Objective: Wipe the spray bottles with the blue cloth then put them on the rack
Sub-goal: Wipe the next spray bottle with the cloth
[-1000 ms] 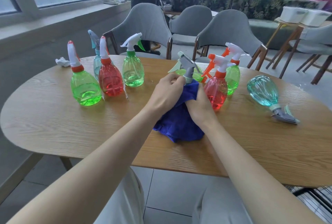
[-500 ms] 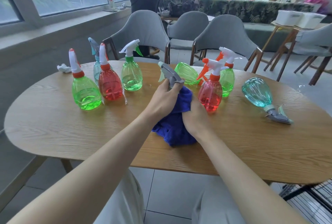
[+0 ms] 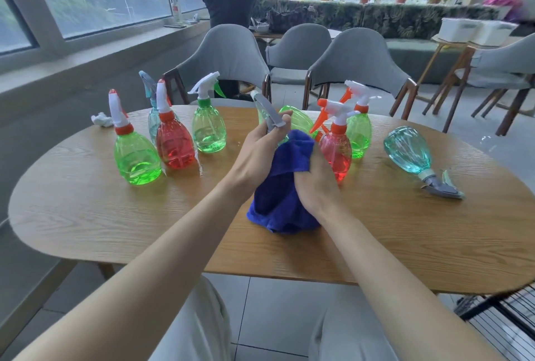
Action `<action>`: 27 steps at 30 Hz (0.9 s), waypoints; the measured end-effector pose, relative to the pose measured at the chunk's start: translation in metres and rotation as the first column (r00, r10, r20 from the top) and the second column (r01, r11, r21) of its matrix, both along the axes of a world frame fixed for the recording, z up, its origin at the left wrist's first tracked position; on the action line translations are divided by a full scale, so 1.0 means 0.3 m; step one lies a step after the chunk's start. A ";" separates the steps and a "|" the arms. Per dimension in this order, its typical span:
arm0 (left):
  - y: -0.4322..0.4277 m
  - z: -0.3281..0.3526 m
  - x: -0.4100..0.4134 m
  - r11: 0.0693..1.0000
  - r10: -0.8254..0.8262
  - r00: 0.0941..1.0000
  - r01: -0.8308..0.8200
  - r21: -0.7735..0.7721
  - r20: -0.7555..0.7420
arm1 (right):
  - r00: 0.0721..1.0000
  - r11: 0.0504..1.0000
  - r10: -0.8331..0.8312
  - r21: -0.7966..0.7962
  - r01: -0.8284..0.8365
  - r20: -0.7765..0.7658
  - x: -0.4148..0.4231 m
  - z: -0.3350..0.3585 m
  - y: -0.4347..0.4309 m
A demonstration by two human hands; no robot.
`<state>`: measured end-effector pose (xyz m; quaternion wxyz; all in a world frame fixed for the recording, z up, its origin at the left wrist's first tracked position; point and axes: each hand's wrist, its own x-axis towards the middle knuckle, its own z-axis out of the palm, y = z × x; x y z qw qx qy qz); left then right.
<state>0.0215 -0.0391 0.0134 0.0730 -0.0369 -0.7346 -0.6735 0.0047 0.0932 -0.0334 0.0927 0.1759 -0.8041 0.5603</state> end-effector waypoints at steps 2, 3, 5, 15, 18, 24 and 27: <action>0.015 0.012 -0.003 0.998 0.033 0.999 -0.033 0.051 0.007 | 0.981 0.995 0.006 0.100 0.014 -0.194 0.014 0.017 -0.027; 0.021 0.016 -0.006 0.996 0.044 0.999 -0.045 0.076 0.015 | 0.970 0.990 0.003 0.138 0.032 -0.244 0.010 0.024 -0.031; 0.023 0.018 -0.008 0.996 0.055 0.998 -0.057 0.072 0.025 | 0.967 0.984 0.036 0.177 0.010 -0.251 0.000 0.026 -0.020; 0.006 -0.013 -0.021 0.937 0.187 0.977 -0.210 0.278 0.105 | 0.999 0.999 -0.004 0.041 0.002 0.054 0.030 -0.021 0.009; 0.001 0.015 -0.042 0.881 0.257 0.952 -0.302 0.364 0.168 | 0.986 0.939 -0.035 0.331 0.089 -0.165 0.065 -0.026 0.004; 0.022 -0.003 -0.037 0.924 0.268 0.947 -0.305 0.231 0.177 | 0.980 0.932 -0.040 0.346 0.108 -0.197 0.039 -0.010 -0.018; 0.023 -0.012 -0.024 0.939 0.241 0.955 -0.274 0.206 0.172 | 1.000 0.995 -0.017 0.100 0.017 -0.010 0.016 0.020 -0.024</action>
